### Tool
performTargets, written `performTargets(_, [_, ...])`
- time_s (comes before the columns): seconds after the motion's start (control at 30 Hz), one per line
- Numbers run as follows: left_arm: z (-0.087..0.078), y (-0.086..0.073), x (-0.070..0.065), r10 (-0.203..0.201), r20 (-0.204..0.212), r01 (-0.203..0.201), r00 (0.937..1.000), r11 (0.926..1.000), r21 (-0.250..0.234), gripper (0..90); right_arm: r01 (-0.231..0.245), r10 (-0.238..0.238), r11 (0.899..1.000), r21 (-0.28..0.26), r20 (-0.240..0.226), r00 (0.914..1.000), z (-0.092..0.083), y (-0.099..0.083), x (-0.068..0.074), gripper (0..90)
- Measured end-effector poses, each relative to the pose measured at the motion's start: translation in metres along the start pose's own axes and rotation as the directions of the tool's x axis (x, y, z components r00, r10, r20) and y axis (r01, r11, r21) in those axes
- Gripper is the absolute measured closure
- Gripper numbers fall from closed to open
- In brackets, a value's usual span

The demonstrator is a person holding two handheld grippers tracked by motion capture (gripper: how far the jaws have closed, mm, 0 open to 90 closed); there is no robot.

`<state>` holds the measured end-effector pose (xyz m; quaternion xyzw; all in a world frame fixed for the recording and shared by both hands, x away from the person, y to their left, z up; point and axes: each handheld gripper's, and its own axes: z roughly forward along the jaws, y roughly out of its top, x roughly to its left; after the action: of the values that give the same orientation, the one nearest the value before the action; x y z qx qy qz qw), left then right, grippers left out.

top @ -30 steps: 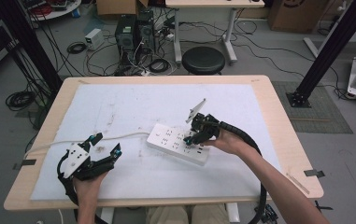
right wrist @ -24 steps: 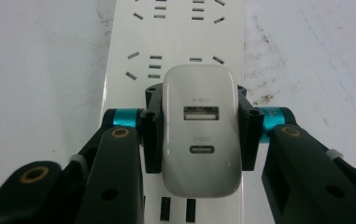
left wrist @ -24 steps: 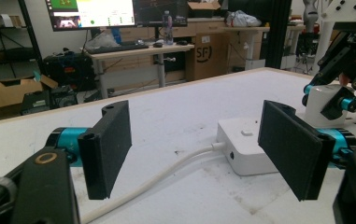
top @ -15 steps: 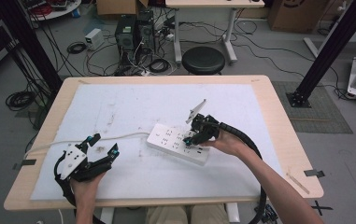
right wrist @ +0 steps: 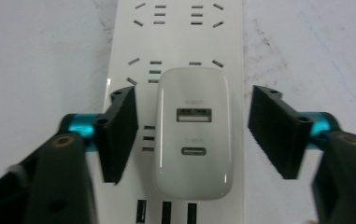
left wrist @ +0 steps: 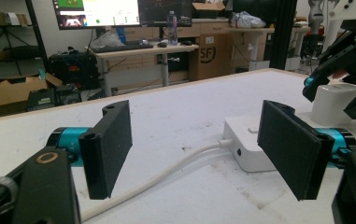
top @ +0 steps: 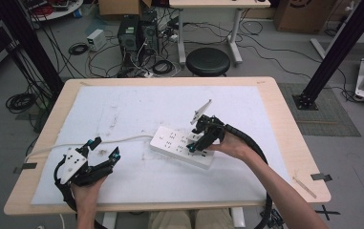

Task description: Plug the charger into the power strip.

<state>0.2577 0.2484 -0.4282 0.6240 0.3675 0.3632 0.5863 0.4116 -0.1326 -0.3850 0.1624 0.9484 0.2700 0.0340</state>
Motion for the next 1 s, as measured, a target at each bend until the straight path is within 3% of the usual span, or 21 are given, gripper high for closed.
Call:
performTargets(0.23, [0.002,-0.001,0.000,0.004,0.004,-0.004,1.0000,1.0000,0.003,26.3,0.010,-0.007,0.998,-0.056,0.042,0.9991,-0.010,-0.003,0.003,22.3])
performTargets(0.4, [0.003,-0.001,0.000,0.003,0.006,-0.003,1.0000,1.0000,0.002,26.3,-0.032,0.041,0.994,-0.106,0.079,0.9960,-0.021,-0.017,0.005,22.3])
performTargets(0.57, [0.003,-0.001,0.000,0.004,0.008,-0.005,1.0000,1.0000,0.006,26.3,-0.040,0.071,0.977,-0.210,0.147,0.9865,-0.035,-0.035,0.009,22.3])
performTargets(0.63, [0.003,0.000,0.000,0.003,0.009,-0.003,1.0000,0.9999,0.011,26.3,-0.048,0.085,0.971,-0.233,0.152,0.9848,-0.038,-0.039,0.010,22.3])
performTargets(0.67, [0.003,-0.001,0.000,-0.001,0.006,0.001,1.0000,1.0000,0.010,26.2,-0.086,0.140,0.950,-0.299,0.164,0.9763,-0.046,-0.051,0.014,22.3])
performTargets(0.7, [0.004,-0.001,0.001,-0.001,0.006,0.001,1.0000,0.9999,0.010,26.2,-0.086,0.140,0.950,-0.299,0.164,0.9763,-0.046,-0.051,0.014,22.3])
performTargets(0.73, [0.004,0.000,0.001,-0.002,0.006,0.002,1.0000,0.9999,0.011,26.3,-0.098,0.164,0.936,-0.338,0.175,0.9707,-0.049,-0.059,0.017,22.3])
performTargets(0.8, [0.005,0.000,0.000,-0.003,0.007,0.003,1.0000,0.9999,0.013,26.2,-0.097,0.170,0.931,-0.352,0.184,0.9681,-0.051,-0.063,0.018,22.3])
performTargets(0.83, [0.006,0.000,0.000,-0.003,0.012,0.003,0.9999,0.9999,0.013,26.2,-0.107,0.192,0.920,-0.378,0.196,0.9616,-0.054,-0.070,0.021,22.3])
performTargets(0.87, [0.006,0.000,0.000,-0.003,0.010,0.002,0.9999,0.9999,0.014,26.2,-0.107,0.192,0.920,-0.378,0.196,0.9616,-0.054,-0.070,0.021,22.3])
performTargets(1.0, [0.007,0.001,-0.001,0.000,0.012,-0.001,0.9999,0.9999,0.017,26.3,-0.134,0.244,0.884,-0.447,0.197,0.9496,-0.062,-0.084,0.025,22.3])
